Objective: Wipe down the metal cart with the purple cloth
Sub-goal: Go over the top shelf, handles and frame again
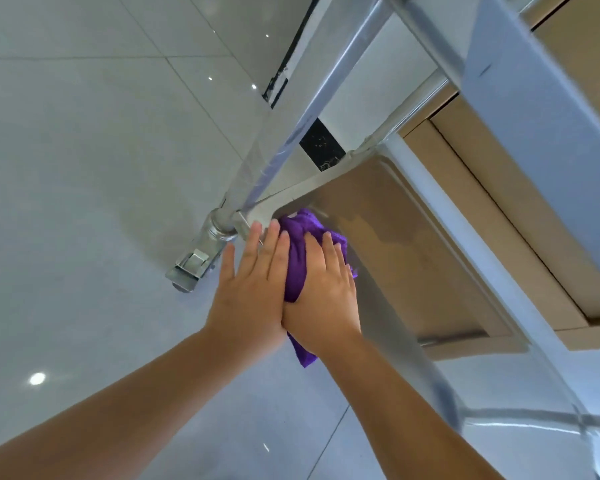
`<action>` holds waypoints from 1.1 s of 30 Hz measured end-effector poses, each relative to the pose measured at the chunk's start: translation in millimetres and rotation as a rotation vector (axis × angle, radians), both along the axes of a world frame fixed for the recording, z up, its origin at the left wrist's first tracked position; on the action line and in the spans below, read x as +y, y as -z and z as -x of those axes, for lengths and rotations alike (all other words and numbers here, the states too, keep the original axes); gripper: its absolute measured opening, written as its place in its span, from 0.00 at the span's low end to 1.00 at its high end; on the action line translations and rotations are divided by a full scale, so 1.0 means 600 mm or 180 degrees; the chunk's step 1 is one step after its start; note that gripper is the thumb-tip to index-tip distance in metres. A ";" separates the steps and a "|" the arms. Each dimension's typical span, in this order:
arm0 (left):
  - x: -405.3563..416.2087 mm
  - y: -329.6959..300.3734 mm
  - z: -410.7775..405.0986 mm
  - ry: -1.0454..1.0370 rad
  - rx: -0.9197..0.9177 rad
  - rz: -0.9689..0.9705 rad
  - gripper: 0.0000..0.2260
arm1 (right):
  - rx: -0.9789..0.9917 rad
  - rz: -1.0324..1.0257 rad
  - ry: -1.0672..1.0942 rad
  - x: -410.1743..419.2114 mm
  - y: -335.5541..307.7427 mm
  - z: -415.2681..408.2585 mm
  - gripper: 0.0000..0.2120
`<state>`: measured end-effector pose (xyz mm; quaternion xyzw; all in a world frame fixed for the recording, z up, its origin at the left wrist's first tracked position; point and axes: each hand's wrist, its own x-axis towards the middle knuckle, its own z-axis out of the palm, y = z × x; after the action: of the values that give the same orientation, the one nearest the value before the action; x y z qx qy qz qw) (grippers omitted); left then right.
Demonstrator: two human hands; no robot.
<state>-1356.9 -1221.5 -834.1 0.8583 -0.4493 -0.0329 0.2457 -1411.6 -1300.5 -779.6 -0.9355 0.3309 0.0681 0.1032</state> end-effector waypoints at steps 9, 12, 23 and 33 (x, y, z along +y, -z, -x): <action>-0.026 -0.064 -0.033 0.0448 0.0375 -0.0679 0.39 | 0.0339 -0.0189 -0.0243 -0.056 0.017 -0.049 0.46; -0.028 -0.074 -0.051 0.0717 0.0452 -0.0924 0.43 | 0.0331 0.0052 -0.0078 -0.040 0.019 -0.047 0.47; -0.009 -0.066 -0.023 0.0513 0.0514 -0.0517 0.48 | -0.0221 0.0058 0.0356 -0.011 0.009 -0.019 0.37; -0.007 -0.063 -0.019 0.0846 0.0295 -0.1165 0.51 | -0.0274 0.0269 0.0554 0.003 0.015 0.068 0.46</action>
<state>-1345.5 -1225.9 -796.2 0.8195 -0.5331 -0.1853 0.0998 -1452.6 -1298.7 -788.6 -0.9088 0.4087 0.0046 0.0833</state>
